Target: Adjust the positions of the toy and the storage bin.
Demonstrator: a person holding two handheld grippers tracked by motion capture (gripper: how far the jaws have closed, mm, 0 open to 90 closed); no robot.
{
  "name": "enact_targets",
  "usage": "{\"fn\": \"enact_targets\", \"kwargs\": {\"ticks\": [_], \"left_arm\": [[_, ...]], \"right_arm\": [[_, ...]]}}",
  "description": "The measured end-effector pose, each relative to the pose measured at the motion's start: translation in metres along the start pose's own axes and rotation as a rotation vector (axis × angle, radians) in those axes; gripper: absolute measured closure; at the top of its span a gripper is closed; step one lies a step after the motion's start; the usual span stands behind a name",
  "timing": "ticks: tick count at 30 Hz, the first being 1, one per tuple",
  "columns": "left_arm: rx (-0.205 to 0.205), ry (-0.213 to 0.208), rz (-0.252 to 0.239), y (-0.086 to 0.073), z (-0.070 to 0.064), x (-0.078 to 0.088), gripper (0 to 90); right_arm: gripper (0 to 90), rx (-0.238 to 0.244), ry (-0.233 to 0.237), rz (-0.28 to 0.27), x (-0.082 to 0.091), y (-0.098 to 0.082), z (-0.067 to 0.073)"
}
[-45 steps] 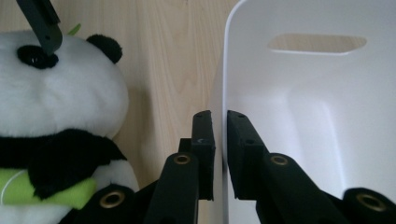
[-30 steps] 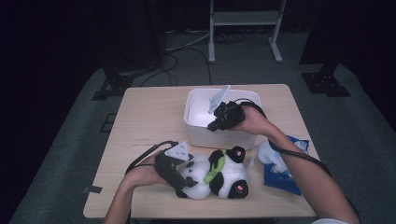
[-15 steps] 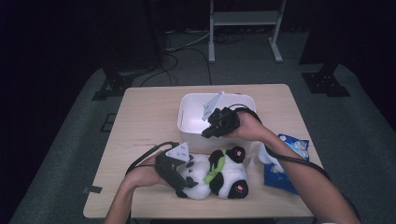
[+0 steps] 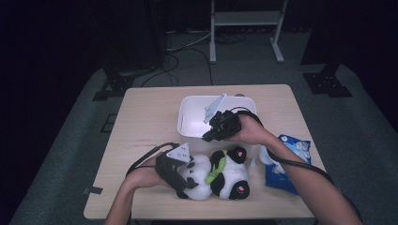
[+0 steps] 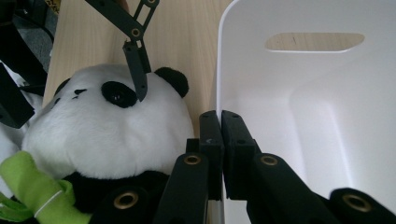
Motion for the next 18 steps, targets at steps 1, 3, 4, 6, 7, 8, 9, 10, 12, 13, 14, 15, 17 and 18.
{"fn": "enact_targets", "kwargs": {"ticks": [1, 3, 4, 6, 7, 8, 9, 10, 12, 13, 14, 15, 17, 18], "left_arm": [[0.000, -0.001, -0.001, 0.000, 0.000, 0.000, 9.6], [-0.005, 0.000, 0.001, 0.000, 0.000, 0.001, 9.6], [-0.004, 0.001, 0.003, -0.001, 0.000, 0.001, 9.6], [0.004, 0.003, -0.003, -0.001, 0.001, 0.002, 9.6], [0.006, 0.004, -0.005, -0.001, 0.001, 0.002, 9.6], [0.005, 0.002, -0.004, -0.002, 0.001, 0.002, 9.5], [0.005, 0.002, -0.005, -0.002, 0.001, 0.003, 9.6], [0.005, 0.003, -0.005, -0.003, 0.001, 0.003, 9.6], [0.009, 0.005, -0.007, -0.003, 0.002, 0.005, 9.6], [0.014, 0.007, -0.012, -0.004, 0.003, 0.006, 9.6], [0.017, 0.012, -0.014, -0.004, 0.004, 0.007, 9.6], [0.014, 0.011, -0.012, -0.004, 0.004, 0.008, 9.6], [0.021, 0.013, -0.013, -0.006, 0.005, 0.009, 9.6], [0.019, 0.014, -0.011, -0.006, 0.005, 0.009, 9.6]], "right_arm": [[87.1, 0.001, 0.003, 0.000, 0.000, 0.000, 0.001], [86.7, 0.001, 0.006, 0.003, 0.000, 0.000, 0.001], [86.3, -0.002, 0.007, 0.002, 0.000, 0.000, 0.001], [76.2, -0.020, 0.016, 0.003, 0.000, 0.000, 0.000], [72.2, -0.029, 0.009, -0.001, 0.001, 0.000, -0.001], [70.6, -0.037, 0.011, -0.007, 0.002, -0.001, -0.001], [65.8, -0.047, 0.020, -0.017, 0.005, -0.001, 0.000], [64.4, -0.055, 0.022, -0.023, 0.006, -0.001, 0.000], [64.3, -0.067, 0.034, -0.051, 0.011, -0.002, 0.002], [63.1, -0.070, 0.041, -0.066, 0.014, -0.002, 0.004], [61.9, -0.069, 0.044, -0.071, 0.017, -0.002, 0.005], [61.0, -0.064, 0.049, -0.075, 0.019, -0.003, 0.007], [58.7, -0.055, 0.051, -0.089, 0.024, -0.003, 0.011], [58.0, -0.055, 0.057, -0.092, 0.026, -0.003, 0.013]]}}
Point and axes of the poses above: each handheld gripper's, and its own axes: x roughly backward along the jaws, y roughly out of its top, z roughly to its left, the point moved 4 cm from there along -x, roughly forward along the jaws, and after that the axes turned 5 degrees about z, right-handed, at the moved point
